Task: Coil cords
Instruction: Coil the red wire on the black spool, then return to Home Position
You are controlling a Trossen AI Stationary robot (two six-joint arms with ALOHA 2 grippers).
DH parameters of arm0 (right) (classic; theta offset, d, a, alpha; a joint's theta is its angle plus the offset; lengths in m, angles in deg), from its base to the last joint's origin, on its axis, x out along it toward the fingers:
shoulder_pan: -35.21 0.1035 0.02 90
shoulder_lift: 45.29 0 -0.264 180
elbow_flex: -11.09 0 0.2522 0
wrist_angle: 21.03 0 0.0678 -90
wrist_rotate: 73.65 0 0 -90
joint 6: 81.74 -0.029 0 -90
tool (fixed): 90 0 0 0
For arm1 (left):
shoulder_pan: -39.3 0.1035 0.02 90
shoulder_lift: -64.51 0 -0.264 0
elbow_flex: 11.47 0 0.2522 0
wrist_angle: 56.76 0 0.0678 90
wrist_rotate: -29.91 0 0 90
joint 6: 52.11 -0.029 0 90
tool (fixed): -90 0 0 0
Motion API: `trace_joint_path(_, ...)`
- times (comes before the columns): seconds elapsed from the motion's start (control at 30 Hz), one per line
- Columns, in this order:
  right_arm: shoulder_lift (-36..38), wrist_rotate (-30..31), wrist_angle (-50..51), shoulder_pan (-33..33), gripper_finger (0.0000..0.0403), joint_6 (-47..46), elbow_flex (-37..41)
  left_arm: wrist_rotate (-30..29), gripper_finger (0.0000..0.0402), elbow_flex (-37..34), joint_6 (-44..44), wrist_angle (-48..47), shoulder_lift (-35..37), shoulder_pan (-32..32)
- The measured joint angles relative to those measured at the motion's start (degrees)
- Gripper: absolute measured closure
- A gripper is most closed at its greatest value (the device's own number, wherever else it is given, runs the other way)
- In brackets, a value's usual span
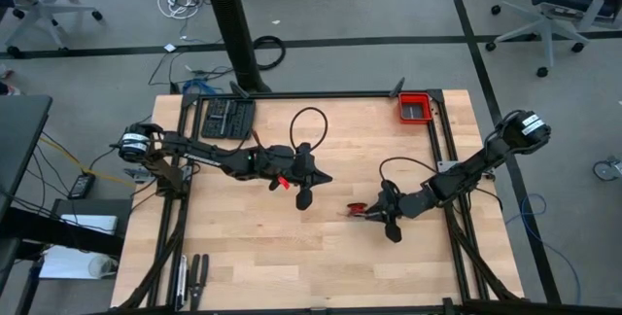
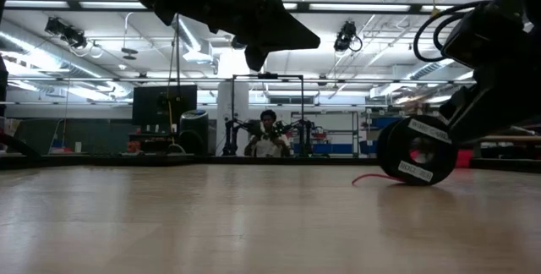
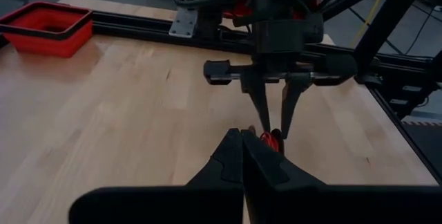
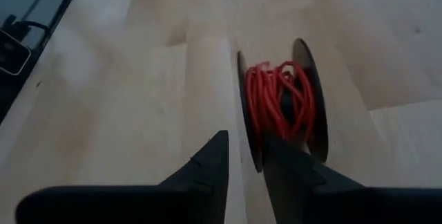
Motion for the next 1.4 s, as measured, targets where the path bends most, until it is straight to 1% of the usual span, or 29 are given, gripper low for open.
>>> trace_joint_path(0.2, 0.7, -0.7, 0.0, 1.2, 0.0318, 0.0, 0.0, 0.0, 0.0402, 0.0, 0.0, -0.1, 0.0, 0.0)
trace_joint_path(0.43, 3.4, 1.9, 2.5, 2.2, 0.0318, 0.0, 0.0, 0.0, 0.0402, 0.0, -0.1, 0.2, 0.0, 0.0)
trace_joint_path(0.73, 7.1, 2.2, 2.8, 2.2, 0.0318, 1.4, 0.0, 0.0, 0.0401, 0.0, -0.2, 1.0, 0.0, 0.0)
trace_joint_path(0.83, 10.2, 2.6, 3.9, 2.3, 0.0318, 2.3, -0.1, 0.0, 0.0401, 0.0, -0.4, 1.1, 0.0, 0.0)
trace_joint_path(0.97, 16.1, 3.6, 4.1, 2.3, 0.0318, 4.6, -0.1, -0.3, 0.0401, 0.0, -3.1, 2.2, 0.0, 0.0)
trace_joint_path(1.13, 25.3, 10.0, 5.3, 5.0, 0.0318, 11.9, -0.1, -0.5, 0.0401, -0.6, -11.2, 9.8, 0.0, -2.6)
trace_joint_path(1.2, 28.3, 11.5, 5.5, 6.5, 0.0318, 14.9, 0.8, 0.6, 0.0401, -2.3, -13.3, 13.9, 0.3, -3.5)
trace_joint_path(1.27, 31.1, 11.6, 5.7, 8.0, 0.0318, 17.2, 2.3, 2.4, 0.0401, -4.8, -13.9, 16.9, 1.1, -3.7)
trace_joint_path(1.4, 35.7, 11.7, 5.7, 10.3, 0.0318, 18.2, 5.6, 3.7, 0.0401, -13.2, -11.5, 20.9, 4.9, -3.8)
